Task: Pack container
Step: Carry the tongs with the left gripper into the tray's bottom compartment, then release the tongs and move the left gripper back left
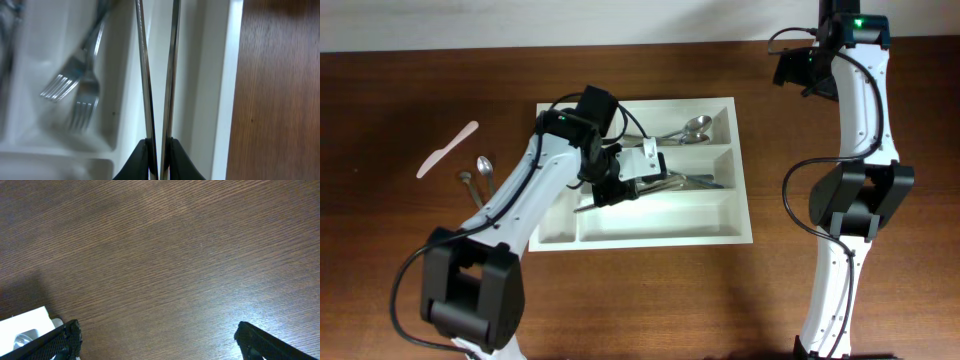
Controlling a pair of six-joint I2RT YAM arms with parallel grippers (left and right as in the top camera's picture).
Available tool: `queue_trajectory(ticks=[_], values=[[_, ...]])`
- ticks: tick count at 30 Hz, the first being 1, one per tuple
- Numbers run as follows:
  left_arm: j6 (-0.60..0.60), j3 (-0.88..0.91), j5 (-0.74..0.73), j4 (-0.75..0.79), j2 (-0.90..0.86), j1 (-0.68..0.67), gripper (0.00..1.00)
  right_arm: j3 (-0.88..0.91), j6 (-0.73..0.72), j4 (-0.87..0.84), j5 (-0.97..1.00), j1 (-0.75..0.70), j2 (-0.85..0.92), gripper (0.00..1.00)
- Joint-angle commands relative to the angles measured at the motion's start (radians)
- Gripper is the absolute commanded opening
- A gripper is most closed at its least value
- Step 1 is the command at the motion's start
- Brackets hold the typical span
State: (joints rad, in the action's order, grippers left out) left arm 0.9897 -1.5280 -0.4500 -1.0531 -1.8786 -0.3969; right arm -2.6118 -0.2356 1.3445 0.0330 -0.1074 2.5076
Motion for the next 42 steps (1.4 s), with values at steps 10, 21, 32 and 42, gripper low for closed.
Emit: queue_trajectory(ticks=[10,21,32,42], values=[[0.037,-0.010,0.038,0.020,-0.135,-0.074,0.11,0.004,-0.005,-0.005,0.006,0.009,0.002,0.99],[0.036,-0.024,0.058,0.069,-0.135,-0.087,0.70,0.004,-0.005,-0.005,0.032,0.008,0.002,0.99],[-0.240,-0.295,0.139,0.211,-0.133,-0.019,0.87,0.004,-0.005,-0.005,0.032,0.008,0.002,0.99],[-0.674,-0.335,0.677,0.286,-0.136,0.156,0.99,0.004,-0.005,0.002,0.032,0.008,0.002,0.99]])
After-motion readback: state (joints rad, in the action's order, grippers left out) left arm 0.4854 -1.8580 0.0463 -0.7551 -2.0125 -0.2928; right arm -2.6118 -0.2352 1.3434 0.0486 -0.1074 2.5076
